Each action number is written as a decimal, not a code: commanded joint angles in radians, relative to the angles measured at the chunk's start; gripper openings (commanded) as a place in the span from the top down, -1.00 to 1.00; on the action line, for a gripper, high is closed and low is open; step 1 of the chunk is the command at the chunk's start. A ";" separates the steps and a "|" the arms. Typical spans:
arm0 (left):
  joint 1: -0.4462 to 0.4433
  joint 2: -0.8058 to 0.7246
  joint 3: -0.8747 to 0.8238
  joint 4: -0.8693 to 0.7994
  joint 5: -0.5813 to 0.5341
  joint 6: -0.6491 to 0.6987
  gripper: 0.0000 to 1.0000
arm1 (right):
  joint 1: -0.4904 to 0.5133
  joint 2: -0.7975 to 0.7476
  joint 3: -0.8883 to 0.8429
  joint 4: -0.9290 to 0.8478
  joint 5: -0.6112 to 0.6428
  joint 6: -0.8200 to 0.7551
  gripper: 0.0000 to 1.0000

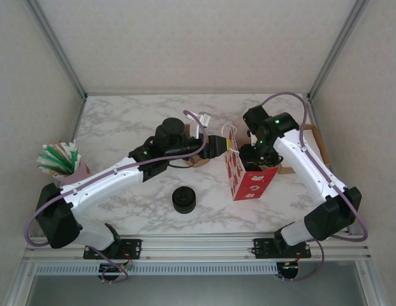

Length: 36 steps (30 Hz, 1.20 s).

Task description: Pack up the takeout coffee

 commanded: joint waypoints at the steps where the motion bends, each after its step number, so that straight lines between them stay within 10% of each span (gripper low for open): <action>1: -0.010 0.001 0.033 0.006 -0.008 0.012 -0.37 | 0.012 -0.035 0.033 -0.033 0.029 0.013 -0.42; 36: -0.011 -0.087 0.038 0.011 -0.034 0.064 -0.37 | 0.072 -0.186 0.156 -0.013 0.085 0.031 -0.23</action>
